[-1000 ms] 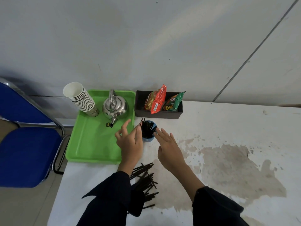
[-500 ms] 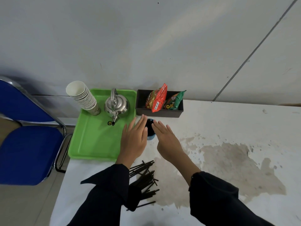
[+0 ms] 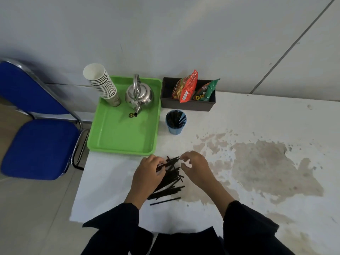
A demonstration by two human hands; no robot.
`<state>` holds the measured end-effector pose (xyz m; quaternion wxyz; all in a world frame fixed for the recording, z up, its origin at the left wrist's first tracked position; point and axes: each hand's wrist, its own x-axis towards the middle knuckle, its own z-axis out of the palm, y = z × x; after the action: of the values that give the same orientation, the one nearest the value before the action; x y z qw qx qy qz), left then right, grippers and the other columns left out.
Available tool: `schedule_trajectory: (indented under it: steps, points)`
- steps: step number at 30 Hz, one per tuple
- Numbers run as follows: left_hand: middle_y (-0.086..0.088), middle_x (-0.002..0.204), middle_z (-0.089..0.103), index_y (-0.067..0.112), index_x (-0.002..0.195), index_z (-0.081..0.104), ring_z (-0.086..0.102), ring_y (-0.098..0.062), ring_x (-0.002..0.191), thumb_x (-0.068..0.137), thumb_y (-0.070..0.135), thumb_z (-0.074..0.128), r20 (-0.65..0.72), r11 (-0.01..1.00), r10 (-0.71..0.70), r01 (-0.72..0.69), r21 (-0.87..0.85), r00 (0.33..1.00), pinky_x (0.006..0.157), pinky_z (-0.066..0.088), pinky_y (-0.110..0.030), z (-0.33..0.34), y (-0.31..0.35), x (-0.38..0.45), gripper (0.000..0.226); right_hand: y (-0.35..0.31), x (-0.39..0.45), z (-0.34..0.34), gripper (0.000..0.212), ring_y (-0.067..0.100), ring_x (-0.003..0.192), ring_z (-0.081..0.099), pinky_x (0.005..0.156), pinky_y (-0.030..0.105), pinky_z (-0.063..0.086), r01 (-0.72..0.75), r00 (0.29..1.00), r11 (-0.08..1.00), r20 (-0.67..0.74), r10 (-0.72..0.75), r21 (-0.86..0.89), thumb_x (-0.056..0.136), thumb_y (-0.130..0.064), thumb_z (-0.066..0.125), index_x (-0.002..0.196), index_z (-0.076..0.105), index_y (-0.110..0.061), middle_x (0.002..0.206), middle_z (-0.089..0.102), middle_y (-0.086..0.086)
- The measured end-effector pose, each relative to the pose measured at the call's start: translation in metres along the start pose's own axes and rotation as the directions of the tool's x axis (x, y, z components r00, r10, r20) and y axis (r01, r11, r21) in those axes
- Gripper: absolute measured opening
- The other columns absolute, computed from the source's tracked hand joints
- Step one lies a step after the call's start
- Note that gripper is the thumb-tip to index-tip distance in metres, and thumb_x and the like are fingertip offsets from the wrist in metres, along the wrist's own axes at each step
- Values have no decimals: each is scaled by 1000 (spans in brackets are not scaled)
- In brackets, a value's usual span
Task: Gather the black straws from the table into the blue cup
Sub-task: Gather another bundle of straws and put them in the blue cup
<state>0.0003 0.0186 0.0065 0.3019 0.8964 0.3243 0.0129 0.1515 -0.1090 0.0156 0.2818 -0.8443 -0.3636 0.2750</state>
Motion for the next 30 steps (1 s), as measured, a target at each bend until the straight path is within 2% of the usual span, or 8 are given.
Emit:
schedule_trajectory:
  steps: [5,11,15,18,21,25,27,30]
  points:
    - [13,113,53,32,113,56,52,-11,106,85,43,69,231,983,-175,184,-17,957,84,49,-31,28,-17,-18,33,12,-13,31,17,16,84,54,70,21,39,-173,974,982,136,181,-70,84,-24,67,97,65,-13,96,62,3]
    - [5,113,56,27,115,59,51,-18,106,91,35,61,202,990,-138,129,58,970,83,48,-33,34,-12,-14,25,7,-9,46,6,22,79,57,67,27,45,-177,971,972,131,198,-155,86,-11,62,89,65,-7,88,63,7]
    - [3,114,58,28,118,60,48,-22,108,94,30,59,192,989,-128,111,95,973,86,48,-37,32,-11,-14,25,11,-11,49,22,21,78,54,64,27,44,-73,981,960,152,118,-272,84,3,54,92,65,-14,90,62,5]
    - [7,105,58,28,112,58,48,-20,98,94,26,53,43,987,-57,49,152,997,78,48,-36,28,-8,-16,19,15,-12,48,32,22,77,52,62,30,47,-14,988,949,139,61,-315,81,8,57,94,64,-20,85,55,0]
    - [9,112,56,26,118,54,48,-17,102,89,31,55,-63,986,39,-28,162,997,80,50,-33,24,-4,-11,30,17,-13,44,44,25,86,56,68,33,53,-31,993,962,102,60,-270,77,17,54,106,65,-16,95,58,6]
    - [5,151,35,19,148,33,35,-18,135,85,50,60,139,971,59,-89,223,989,101,43,-37,31,-9,4,75,19,-15,39,43,27,94,55,73,33,52,-127,990,979,40,135,-161,80,18,49,109,62,-12,103,57,9]
    - [2,153,34,16,148,31,34,-21,137,83,55,63,180,959,37,-86,271,983,102,43,-39,32,-13,9,83,20,-18,37,49,28,94,56,74,33,50,-172,983,978,37,178,-120,76,22,43,110,62,-10,104,57,11]
    - [3,139,44,22,141,41,42,-21,122,83,54,65,178,942,53,-109,318,983,96,46,-37,31,-17,10,70,21,-24,35,56,26,97,56,72,29,46,-216,973,972,59,223,-95,72,24,40,112,61,-9,109,57,11]
